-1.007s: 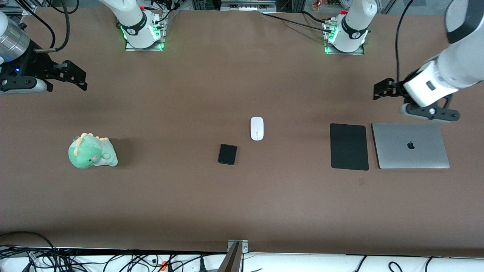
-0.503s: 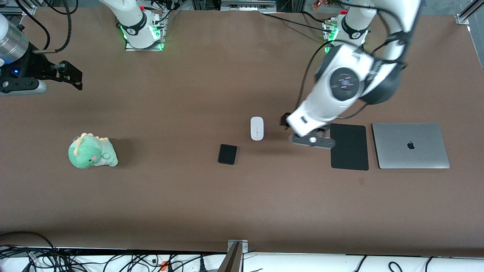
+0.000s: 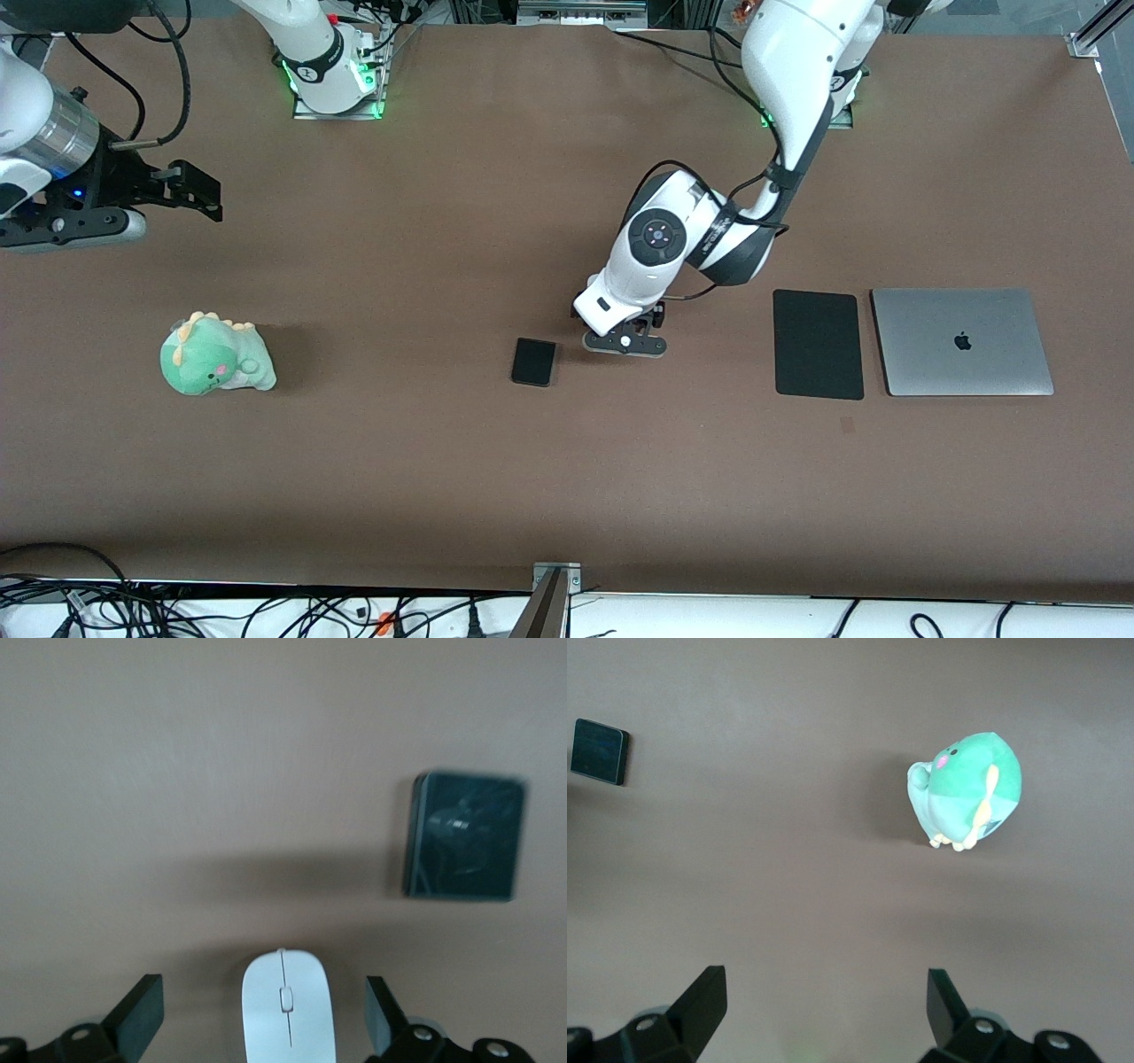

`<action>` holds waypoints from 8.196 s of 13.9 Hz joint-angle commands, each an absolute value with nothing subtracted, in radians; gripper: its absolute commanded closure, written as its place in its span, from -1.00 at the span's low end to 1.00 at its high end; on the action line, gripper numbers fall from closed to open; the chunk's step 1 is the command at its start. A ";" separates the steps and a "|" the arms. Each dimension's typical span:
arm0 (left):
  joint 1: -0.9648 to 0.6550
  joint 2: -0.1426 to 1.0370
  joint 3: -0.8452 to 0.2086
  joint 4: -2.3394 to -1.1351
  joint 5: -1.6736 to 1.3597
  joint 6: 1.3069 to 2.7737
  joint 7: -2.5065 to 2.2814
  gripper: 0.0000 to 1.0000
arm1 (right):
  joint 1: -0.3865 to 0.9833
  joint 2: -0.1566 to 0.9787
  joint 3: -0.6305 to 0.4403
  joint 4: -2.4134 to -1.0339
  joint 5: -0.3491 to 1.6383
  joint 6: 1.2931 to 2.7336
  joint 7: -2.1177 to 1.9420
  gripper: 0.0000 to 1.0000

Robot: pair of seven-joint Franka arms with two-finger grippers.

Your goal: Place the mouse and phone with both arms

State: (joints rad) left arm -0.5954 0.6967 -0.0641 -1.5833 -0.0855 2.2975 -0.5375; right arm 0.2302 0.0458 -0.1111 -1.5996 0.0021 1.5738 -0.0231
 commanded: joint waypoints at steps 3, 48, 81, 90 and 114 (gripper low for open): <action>-0.647 0.681 -0.048 -1.669 -0.072 2.341 -0.552 -1.00 | 0.251 0.067 -0.098 -1.600 0.021 1.582 -0.026 -1.00; -0.098 0.483 0.028 -1.746 -0.041 2.127 0.068 -1.00 | 0.756 0.857 -0.106 -1.433 0.083 2.450 0.875 -1.00; 0.020 -0.061 -0.040 -1.799 0.054 1.758 0.058 -1.00 | 0.289 0.641 -0.110 -1.647 0.142 2.266 -0.098 -0.03; 0.023 0.005 -0.048 -1.704 0.054 1.686 0.060 -1.00 | 0.235 0.624 -0.107 -1.835 0.184 2.474 -0.120 -0.11; 0.012 0.023 -0.051 -1.675 0.054 1.661 0.060 -1.00 | 0.255 -0.041 -0.163 -1.666 0.064 1.606 0.009 -1.00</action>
